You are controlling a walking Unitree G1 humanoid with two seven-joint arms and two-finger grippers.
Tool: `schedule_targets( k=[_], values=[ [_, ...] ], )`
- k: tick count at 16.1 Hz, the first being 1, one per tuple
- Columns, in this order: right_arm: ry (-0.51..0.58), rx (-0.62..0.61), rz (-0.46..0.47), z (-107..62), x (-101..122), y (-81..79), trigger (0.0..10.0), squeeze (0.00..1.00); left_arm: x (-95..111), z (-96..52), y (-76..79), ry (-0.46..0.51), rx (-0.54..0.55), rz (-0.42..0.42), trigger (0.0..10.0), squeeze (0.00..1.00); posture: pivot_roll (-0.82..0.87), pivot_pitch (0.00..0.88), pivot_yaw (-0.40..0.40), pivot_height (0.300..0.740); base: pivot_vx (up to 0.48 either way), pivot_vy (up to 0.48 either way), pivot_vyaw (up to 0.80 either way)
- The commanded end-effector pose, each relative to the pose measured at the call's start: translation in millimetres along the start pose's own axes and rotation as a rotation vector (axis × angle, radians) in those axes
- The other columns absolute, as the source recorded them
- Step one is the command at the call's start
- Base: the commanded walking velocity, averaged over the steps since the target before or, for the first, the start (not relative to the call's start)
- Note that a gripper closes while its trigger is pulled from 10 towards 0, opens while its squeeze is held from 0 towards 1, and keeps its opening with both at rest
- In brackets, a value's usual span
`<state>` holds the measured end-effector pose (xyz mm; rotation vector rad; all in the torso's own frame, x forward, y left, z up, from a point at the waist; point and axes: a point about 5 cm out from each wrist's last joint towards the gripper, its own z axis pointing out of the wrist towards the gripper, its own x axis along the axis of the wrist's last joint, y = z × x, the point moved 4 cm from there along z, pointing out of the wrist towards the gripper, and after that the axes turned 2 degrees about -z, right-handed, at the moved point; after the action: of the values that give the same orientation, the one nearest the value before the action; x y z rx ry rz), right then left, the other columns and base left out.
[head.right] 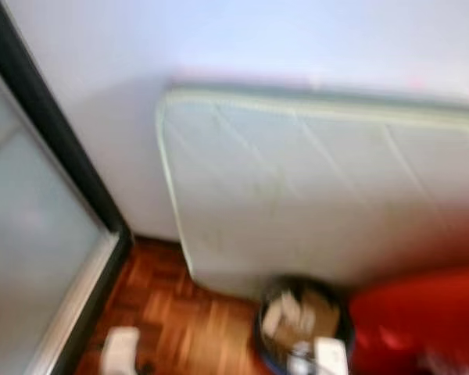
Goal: Clean up the room
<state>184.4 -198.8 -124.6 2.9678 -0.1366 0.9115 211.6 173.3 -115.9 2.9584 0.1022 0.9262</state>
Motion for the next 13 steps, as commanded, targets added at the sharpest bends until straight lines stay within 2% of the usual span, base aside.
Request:
schedule_targets(
  k=[1, 6, 7, 8, 9, 13],
  values=[
    [-0.01, 0.02, 0.018, -0.4, -6, -9.4, 10.0, 0.0, -13, -3.2, -15.2, -0.04, 0.044, 0.003, 10.0, 0.0, 0.04, 0.151, -0.039, 0.728, 0.382, 0.0, 0.0],
    [0.04, 0.028, 0.019, 1.0, 7, -10.5, 10.0, 0.0, -9, -2.2, -12.9, -0.027, 0.044, 0.001, 10.0, 0.0, 0.05, 0.153, -0.039, 0.728, 0.361, 0.0, 0.0],
    [0.071, 0.029, 0.027, 1.9, 15, -11.0, 10.0, 0.0, -6, -2.5, -16.7, -0.021, 0.048, 0.0, 10.0, 0.0, 0.05, 0.153, -0.039, 0.728, 0.0, 0.0, 0.0],
    [0.107, 0.037, 0.027, 3.5, 28, -14.1, 10.0, 0.0, 1, -4.1, -31.7, -0.001, 0.063, -0.007, 10.0, 0.0, 0.04, 0.155, -0.039, 0.728, 0.0, 0.0, 0.0],
    [0.14, 0.042, 0.031, 5.4, 44, -18.5, 10.0, 0.0, 7, -4.3, -35.8, 0.019, 0.065, -0.015, 10.0, 0.0, 0.05, 0.156, -0.04, 0.728, 0.0, 0.0, 0.0],
    [0.261, 0.044, 0.038, 5.6, 82, -26.0, 10.0, 0.0, 23, -2.4, -31.0, 0.067, 0.051, -0.019, 10.0, 0.0, 0.05, 0.157, -0.04, 0.728, 0.0, 0.0, 0.0]
  ],
)
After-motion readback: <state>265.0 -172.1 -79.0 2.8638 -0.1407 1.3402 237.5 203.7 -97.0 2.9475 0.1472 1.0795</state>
